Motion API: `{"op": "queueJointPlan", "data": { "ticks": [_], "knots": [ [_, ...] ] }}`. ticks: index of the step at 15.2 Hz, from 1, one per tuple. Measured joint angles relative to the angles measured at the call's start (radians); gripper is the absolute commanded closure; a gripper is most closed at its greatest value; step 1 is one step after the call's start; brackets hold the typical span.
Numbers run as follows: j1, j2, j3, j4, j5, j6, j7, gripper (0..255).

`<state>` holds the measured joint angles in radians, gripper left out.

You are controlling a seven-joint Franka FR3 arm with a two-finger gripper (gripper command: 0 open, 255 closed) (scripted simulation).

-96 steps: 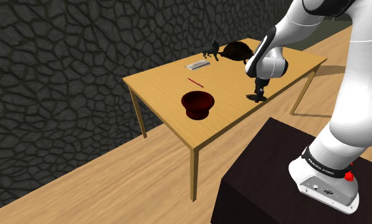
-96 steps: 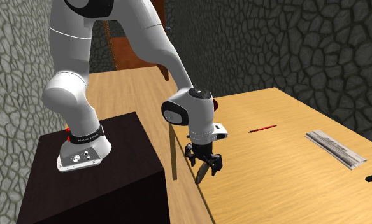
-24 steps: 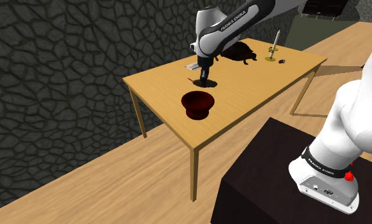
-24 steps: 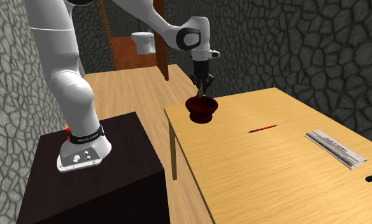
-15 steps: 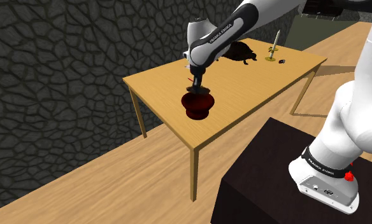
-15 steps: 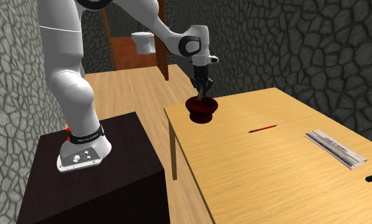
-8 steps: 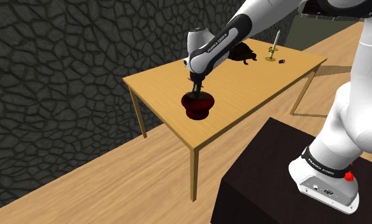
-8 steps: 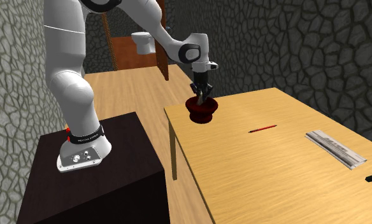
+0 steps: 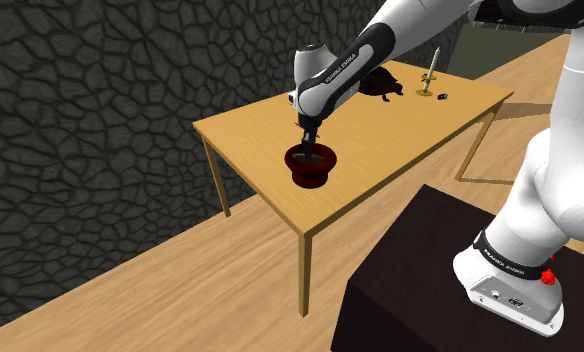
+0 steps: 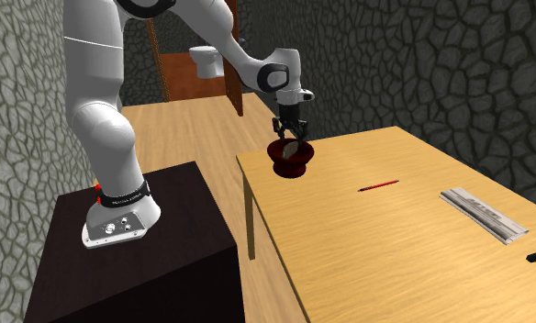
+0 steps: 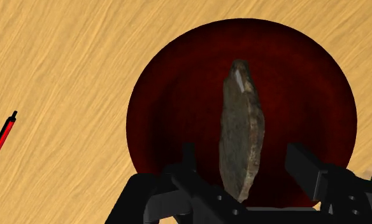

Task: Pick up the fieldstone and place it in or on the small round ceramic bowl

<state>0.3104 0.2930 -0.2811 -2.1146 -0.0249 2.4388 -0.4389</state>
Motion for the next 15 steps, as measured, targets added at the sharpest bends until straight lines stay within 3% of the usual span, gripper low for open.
{"op": "queueJointPlan", "data": {
  "ticks": [4,9,15],
  "knots": [
    [0.0,0.0,0.0,0.0,0.0,0.0,0.0,0],
    [0.017,-0.081,-0.007,0.021,-0.026,-0.099,0.02,0],
    [0.017,-0.089,-0.008,0.023,-0.028,-0.11,0.02,0]
  ]
}}
